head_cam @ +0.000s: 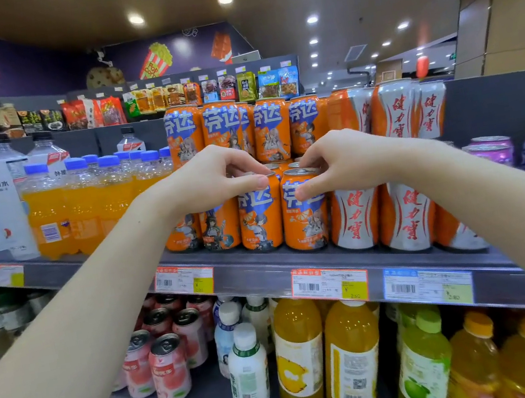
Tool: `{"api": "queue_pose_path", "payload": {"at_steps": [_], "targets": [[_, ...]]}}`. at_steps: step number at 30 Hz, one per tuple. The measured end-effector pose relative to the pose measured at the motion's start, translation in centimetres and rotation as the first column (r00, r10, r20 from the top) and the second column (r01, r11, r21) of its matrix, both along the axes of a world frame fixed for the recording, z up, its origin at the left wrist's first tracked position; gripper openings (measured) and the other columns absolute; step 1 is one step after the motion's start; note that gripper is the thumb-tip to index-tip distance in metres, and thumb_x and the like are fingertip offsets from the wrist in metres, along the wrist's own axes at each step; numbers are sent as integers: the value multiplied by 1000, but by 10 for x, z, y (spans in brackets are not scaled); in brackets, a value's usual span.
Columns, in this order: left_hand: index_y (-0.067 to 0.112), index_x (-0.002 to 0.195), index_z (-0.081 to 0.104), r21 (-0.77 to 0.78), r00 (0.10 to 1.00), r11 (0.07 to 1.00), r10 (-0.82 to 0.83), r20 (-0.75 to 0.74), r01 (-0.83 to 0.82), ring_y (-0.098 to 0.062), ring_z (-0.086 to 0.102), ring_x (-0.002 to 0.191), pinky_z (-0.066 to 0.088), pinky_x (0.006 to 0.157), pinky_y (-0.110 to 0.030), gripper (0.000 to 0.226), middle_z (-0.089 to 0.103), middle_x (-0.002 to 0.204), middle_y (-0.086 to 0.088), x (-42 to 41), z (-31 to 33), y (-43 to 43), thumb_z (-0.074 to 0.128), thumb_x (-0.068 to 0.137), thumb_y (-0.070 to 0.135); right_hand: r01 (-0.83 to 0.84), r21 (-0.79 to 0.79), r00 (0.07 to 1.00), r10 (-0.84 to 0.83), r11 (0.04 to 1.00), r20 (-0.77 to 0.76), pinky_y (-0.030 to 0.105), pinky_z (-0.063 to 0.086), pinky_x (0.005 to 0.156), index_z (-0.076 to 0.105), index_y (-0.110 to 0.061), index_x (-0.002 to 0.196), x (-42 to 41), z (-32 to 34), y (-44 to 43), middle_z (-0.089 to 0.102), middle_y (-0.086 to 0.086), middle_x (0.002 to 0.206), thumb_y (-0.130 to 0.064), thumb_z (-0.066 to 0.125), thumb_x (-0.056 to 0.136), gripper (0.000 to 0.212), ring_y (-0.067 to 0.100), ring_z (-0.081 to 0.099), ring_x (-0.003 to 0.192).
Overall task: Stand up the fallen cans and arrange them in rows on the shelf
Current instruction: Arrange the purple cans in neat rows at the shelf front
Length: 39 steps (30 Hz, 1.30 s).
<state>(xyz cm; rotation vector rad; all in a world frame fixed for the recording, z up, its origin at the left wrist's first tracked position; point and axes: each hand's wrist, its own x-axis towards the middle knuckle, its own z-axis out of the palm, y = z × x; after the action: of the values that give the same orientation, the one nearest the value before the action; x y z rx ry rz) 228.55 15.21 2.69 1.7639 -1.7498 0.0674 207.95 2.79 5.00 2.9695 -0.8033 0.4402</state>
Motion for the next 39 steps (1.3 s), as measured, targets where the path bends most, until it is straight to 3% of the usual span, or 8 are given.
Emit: {"api": "queue_pose_path", "payload": {"at_steps": [7, 11, 18, 24, 30, 33, 36, 39], "targets": [[38, 117, 70, -180, 980, 983, 3, 198, 34, 0, 58, 109, 45, 92, -22, 36, 65, 115, 20, -48, 24, -13, 70, 87, 56, 18, -49, 983, -9, 999, 185, 48, 54, 96, 65, -3, 126, -47, 10, -6, 70, 13, 121, -57, 71, 85, 68, 28, 66, 110], [31, 117, 70, -227, 959, 959, -106, 261, 168, 3, 56, 104, 38, 80, -3, 32, 61, 107, 21, -104, 30, -38, 69, 91, 49, 112, -42, 973, -101, 993, 206, 48, 55, 94, 73, -10, 118, -101, 24, -16, 73, 10, 115, -43, 70, 90, 43, 27, 68, 106], [30, 123, 67, -152, 905, 922, -299, 304, 356, 0, 56, 104, 38, 79, -13, 37, 61, 109, 19, -201, 25, -90, 63, 94, 52, 392, -55, 911, -379, 918, 165, 26, 48, 98, 72, -18, 126, -226, 30, -26, 73, -3, 121, -34, 71, 92, 38, 13, 67, 108], [30, 126, 65, -95, 886, 920, -334, 321, 381, -8, 61, 107, 48, 88, -26, 39, 65, 116, 12, -267, 24, -127, 63, 93, 51, 544, -90, 839, -539, 834, 75, 31, 49, 96, 69, -16, 129, -301, 22, -44, 71, 1, 124, -42, 71, 90, 47, 21, 65, 112], [31, 143, 48, 57, 901, 961, -274, 336, 270, -17, 62, 112, 55, 94, -41, 73, 63, 131, 1, -314, 14, -164, 59, 85, 73, 609, -58, 792, -611, 791, -3, 29, 44, 91, 56, -16, 141, -338, 14, -65, 62, 6, 135, -58, 67, 88, 69, 26, 57, 122], [31, 147, 46, 115, 921, 964, -263, 288, 240, -20, 60, 120, 51, 97, -36, 78, 61, 137, -1, -327, 8, -176, 60, 84, 74, 666, -68, 738, -670, 743, -80, 40, 52, 94, 60, -11, 130, -344, 5, -71, 66, 10, 125, -74, 60, 83, 79, 30, 61, 113], [33, 138, 59, 152, 929, 953, -291, 226, 262, -16, 56, 128, 46, 99, -31, 67, 61, 137, 1, -332, 12, -178, 67, 82, 70, 644, -66, 761, -647, 762, -50, 43, 57, 86, 64, -8, 120, -344, -1, -75, 70, 11, 113, -71, 63, 82, 74, 29, 66, 101], [30, 136, 64, 187, 929, 953, -279, 243, 238, -14, 57, 126, 46, 105, -35, 68, 60, 141, 6, -330, 20, -174, 68, 81, 69, 568, -18, 823, -568, 823, -17, 35, 50, 85, 59, -15, 131, -345, 0, -75, 64, 7, 127, -58, 72, 83, 66, 27, 60, 112]]}}
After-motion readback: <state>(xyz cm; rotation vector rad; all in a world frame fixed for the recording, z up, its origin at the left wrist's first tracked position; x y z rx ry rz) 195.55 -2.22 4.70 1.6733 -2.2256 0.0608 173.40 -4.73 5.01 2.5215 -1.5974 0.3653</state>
